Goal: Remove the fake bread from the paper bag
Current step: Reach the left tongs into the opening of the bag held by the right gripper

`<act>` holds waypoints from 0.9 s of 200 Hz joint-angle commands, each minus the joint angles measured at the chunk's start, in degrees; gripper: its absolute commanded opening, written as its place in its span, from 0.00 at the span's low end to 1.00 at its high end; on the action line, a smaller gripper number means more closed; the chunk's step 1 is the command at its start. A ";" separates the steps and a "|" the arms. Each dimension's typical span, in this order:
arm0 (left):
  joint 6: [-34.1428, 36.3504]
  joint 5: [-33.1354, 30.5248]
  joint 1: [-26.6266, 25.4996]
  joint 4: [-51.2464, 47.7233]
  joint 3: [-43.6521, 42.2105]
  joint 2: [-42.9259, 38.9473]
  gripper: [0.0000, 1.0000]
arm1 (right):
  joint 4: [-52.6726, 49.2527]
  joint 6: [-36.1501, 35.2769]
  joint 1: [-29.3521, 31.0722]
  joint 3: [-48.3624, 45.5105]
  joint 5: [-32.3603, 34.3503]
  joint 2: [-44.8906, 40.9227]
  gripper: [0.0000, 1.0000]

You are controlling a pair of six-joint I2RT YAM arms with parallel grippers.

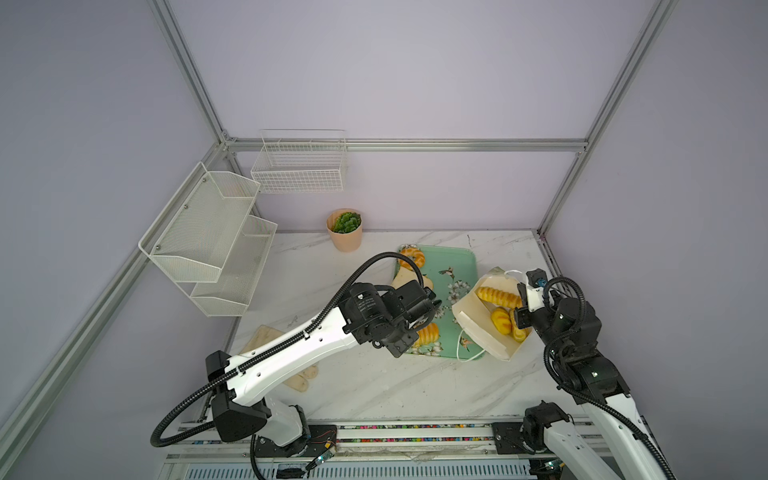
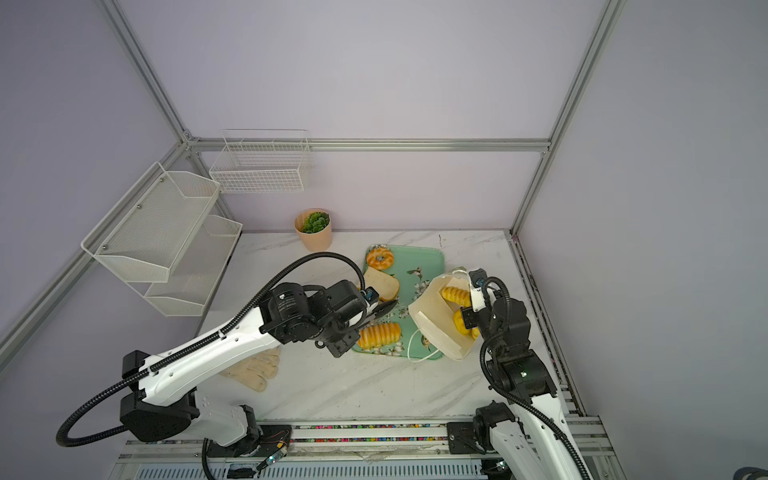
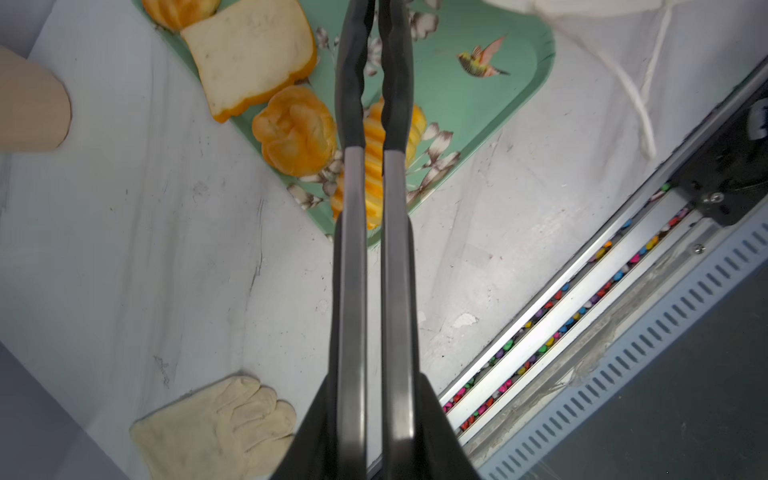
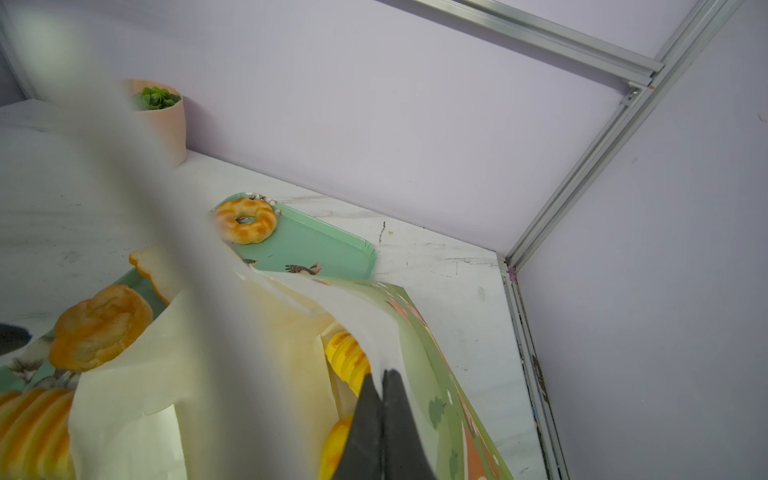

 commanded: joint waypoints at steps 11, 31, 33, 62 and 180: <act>7.30 1.79 -4.76 9.25 8.78 1.76 0.24 | -0.44 -5.53 -0.08 -1.92 -4.21 -3.36 0.00; 9.46 2.21 -7.22 10.61 9.99 4.70 0.24 | -0.36 -5.21 -0.05 -2.30 -4.96 -4.25 0.00; 9.70 2.19 -7.47 10.75 10.08 5.01 0.24 | -0.36 -5.17 -0.07 -2.28 -4.97 -4.26 0.00; 10.39 4.12 -8.76 11.05 11.99 9.98 0.27 | -0.71 -4.60 -0.04 -1.82 -3.55 -3.66 0.00; -4.23 9.01 -5.21 9.97 32.08 31.66 0.37 | 1.18 -5.02 -0.09 -4.14 -9.27 -9.55 0.00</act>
